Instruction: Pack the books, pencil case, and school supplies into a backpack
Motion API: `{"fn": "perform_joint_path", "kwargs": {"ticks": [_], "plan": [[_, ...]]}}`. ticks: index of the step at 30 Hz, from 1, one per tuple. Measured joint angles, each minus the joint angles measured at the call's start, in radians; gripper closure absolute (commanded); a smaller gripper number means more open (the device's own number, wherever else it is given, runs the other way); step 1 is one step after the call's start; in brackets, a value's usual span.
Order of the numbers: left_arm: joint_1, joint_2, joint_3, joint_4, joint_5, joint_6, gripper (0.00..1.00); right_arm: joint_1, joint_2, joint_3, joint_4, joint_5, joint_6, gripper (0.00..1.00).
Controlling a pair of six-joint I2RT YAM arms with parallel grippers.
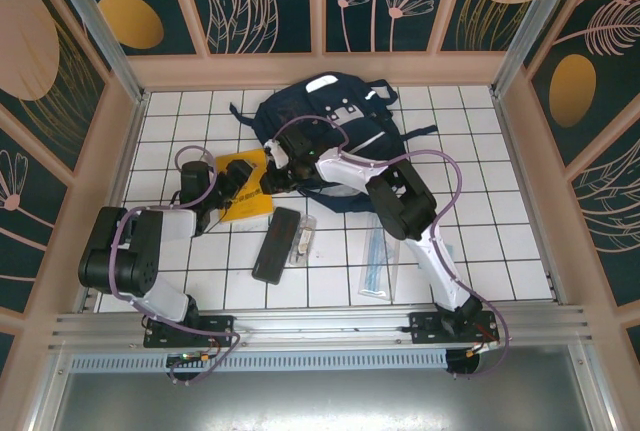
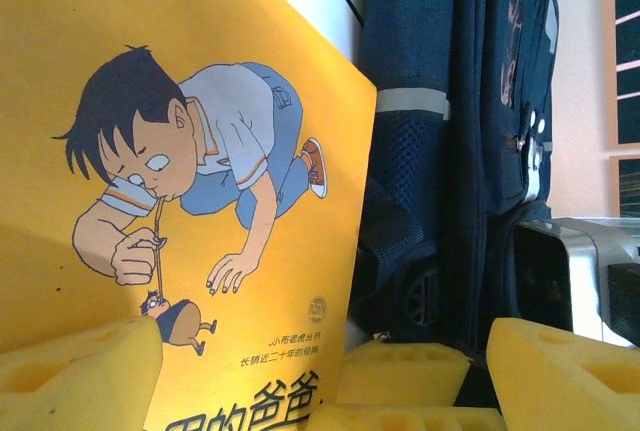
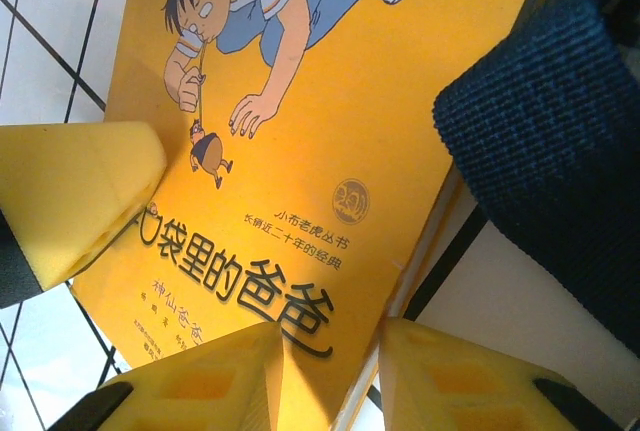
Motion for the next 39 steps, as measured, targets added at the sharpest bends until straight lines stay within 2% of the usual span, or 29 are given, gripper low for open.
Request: {"fn": "perform_joint_path", "kwargs": {"ticks": [10,15,22,30,32,34,39], "plan": [[0.004,0.029,-0.023,0.104,-0.001,-0.014,0.16,-0.014,-0.004,-0.009,0.073,-0.069,0.071,0.7],[0.004,0.031,-0.023,0.108,-0.001,-0.014,0.16,-0.016,-0.003,0.008,0.082,-0.103,0.112,0.55],[0.004,0.031,-0.023,0.109,0.0,-0.014,0.16,-0.016,-0.003,0.008,0.109,-0.13,0.161,0.49],[0.004,0.031,-0.023,0.11,-0.004,-0.028,0.16,-0.016,-0.005,0.007,0.121,-0.148,0.182,0.51],[0.004,0.031,-0.023,0.11,-0.005,-0.029,0.16,-0.016,-0.01,0.002,0.126,-0.153,0.187,0.58],[0.004,0.031,-0.023,0.111,-0.006,-0.03,0.16,-0.016,-0.019,-0.002,0.131,-0.154,0.19,0.59],[0.009,0.033,-0.023,0.116,-0.008,-0.064,0.16,-0.019,-0.036,-0.007,0.132,-0.154,0.206,0.46]]}}
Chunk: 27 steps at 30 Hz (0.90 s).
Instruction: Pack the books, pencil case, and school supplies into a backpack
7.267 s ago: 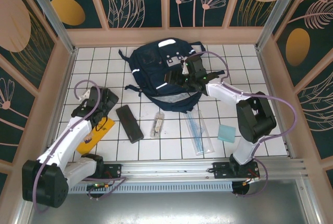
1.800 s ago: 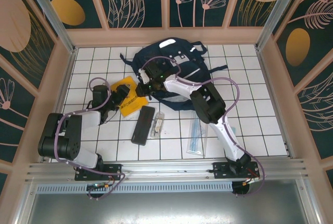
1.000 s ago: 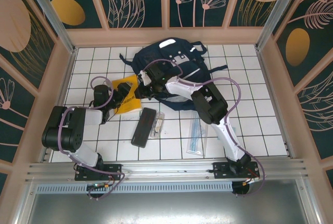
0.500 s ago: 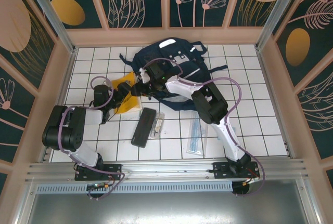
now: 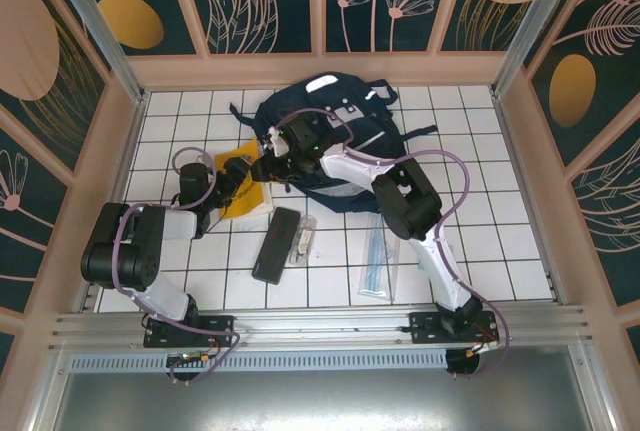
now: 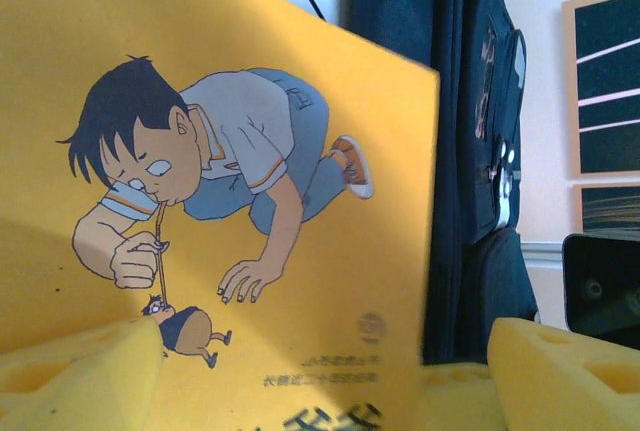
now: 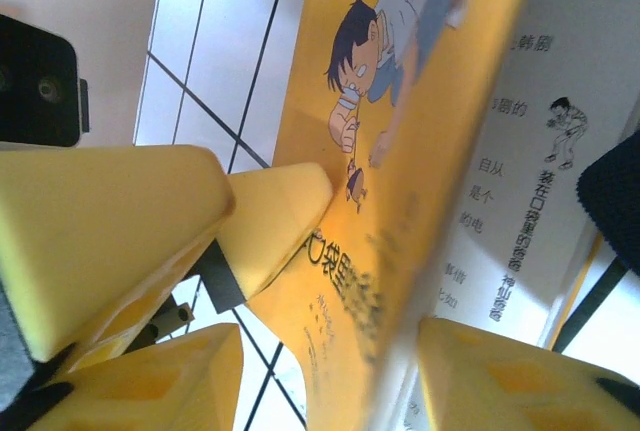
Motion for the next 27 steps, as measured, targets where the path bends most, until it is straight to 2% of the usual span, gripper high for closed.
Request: {"fn": "perform_joint_path", "kwargs": {"ticks": [4,7,13,18,23,27], "plan": [[0.001,0.002,0.0,0.004,0.001,-0.007,0.16,0.0,0.0,-0.005,0.005,0.0,0.006,0.44],[0.001,0.002,0.0,0.005,0.001,-0.012,0.16,0.0,0.0,-0.005,0.011,-0.005,0.012,0.47],[0.001,0.002,-0.002,0.008,-0.002,-0.018,0.16,0.003,0.001,-0.005,0.034,-0.024,0.027,0.63],[0.002,0.002,-0.006,0.02,-0.008,-0.035,0.15,0.007,0.008,0.011,0.04,-0.032,0.032,0.68],[0.002,-0.009,-0.006,0.008,-0.019,-0.053,0.15,0.009,0.029,0.054,0.018,-0.043,0.031,0.82],[0.001,-0.054,-0.004,-0.066,-0.022,-0.029,0.12,0.016,0.029,0.062,0.011,-0.029,0.036,0.99]]}}
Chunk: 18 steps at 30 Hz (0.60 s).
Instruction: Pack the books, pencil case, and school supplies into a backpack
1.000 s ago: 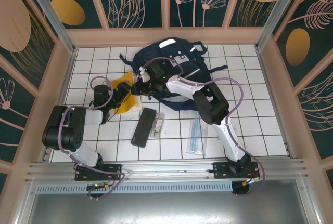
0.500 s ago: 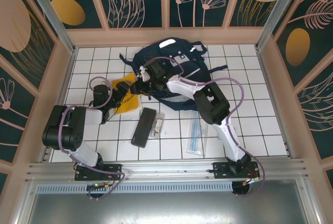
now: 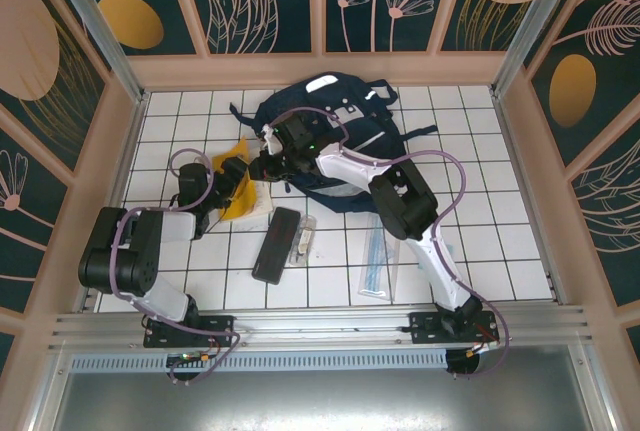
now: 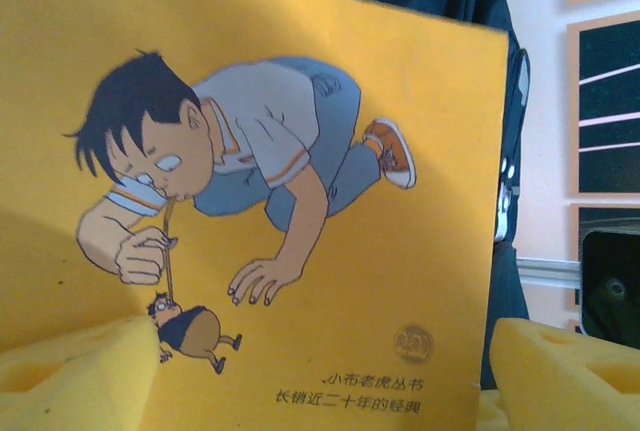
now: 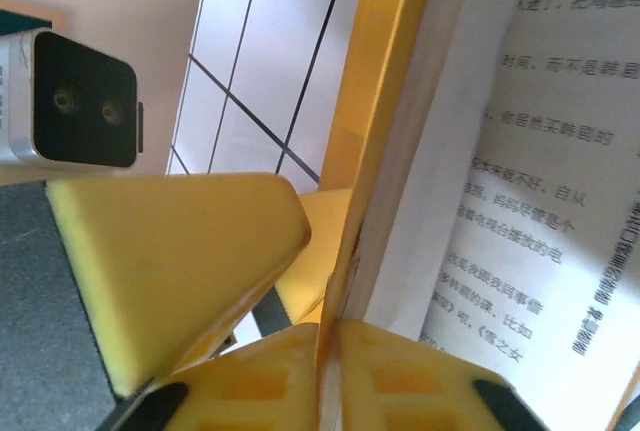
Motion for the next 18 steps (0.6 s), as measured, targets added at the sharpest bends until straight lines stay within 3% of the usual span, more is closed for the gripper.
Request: {"fn": "perform_joint_path", "kwargs": {"ticks": [6,14,18], "plan": [[0.012,-0.106,0.023,-0.143,-0.008,0.042,0.08,0.001,0.0,0.022,-0.007,0.012,0.014,1.0],[0.172,-0.217,0.018,-0.203,-0.013,0.082,0.05,0.0,0.0,0.142,-0.054,0.003,0.004,1.0],[0.201,-0.245,-0.018,-0.171,-0.017,0.092,0.05,-0.003,0.0,0.21,-0.079,-0.013,-0.011,1.0]]}}
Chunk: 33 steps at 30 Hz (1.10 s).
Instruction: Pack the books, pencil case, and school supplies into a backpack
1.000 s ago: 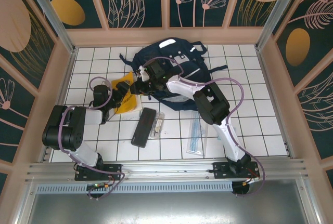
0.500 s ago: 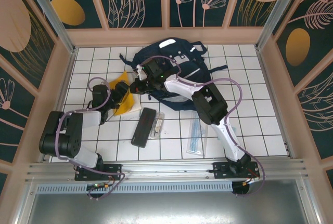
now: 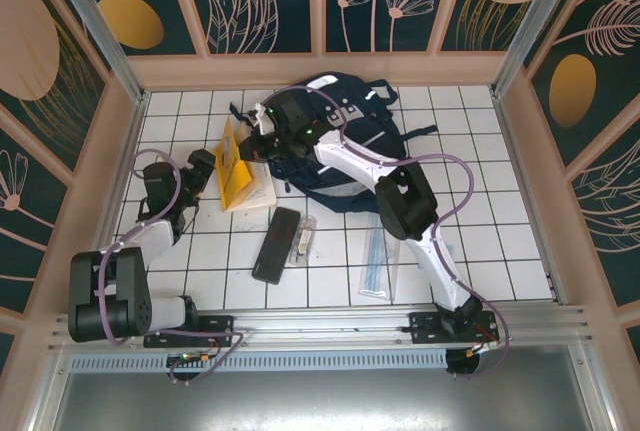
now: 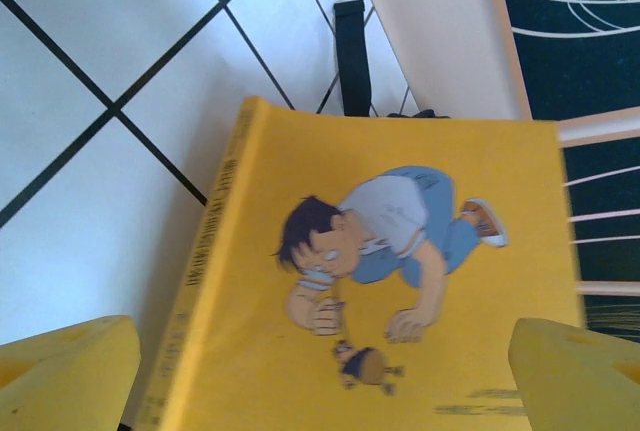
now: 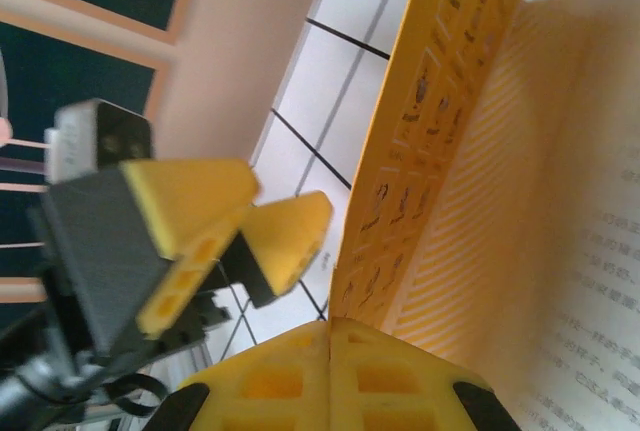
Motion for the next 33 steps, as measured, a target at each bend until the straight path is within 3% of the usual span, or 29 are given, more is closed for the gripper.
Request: {"fn": "perform_joint_path", "kwargs": {"ticks": [6,14,30,33], "plan": [[0.0,0.09,-0.117,0.263,0.083,-0.063,0.08,-0.016,-0.003,-0.003,-0.002,-0.037,-0.002,1.0],[0.0,0.243,-0.155,0.593,0.205,-0.143,0.1,-0.057,-0.065,-0.175,0.076,-0.091,0.036,1.0],[-0.111,0.417,-0.105,0.703,0.239,-0.161,0.13,-0.107,-0.213,-0.367,0.238,-0.141,0.1,1.0],[-0.132,0.441,-0.079,0.756,0.253,-0.179,0.18,-0.119,-0.213,-0.418,0.275,-0.143,0.117,1.0]]}}
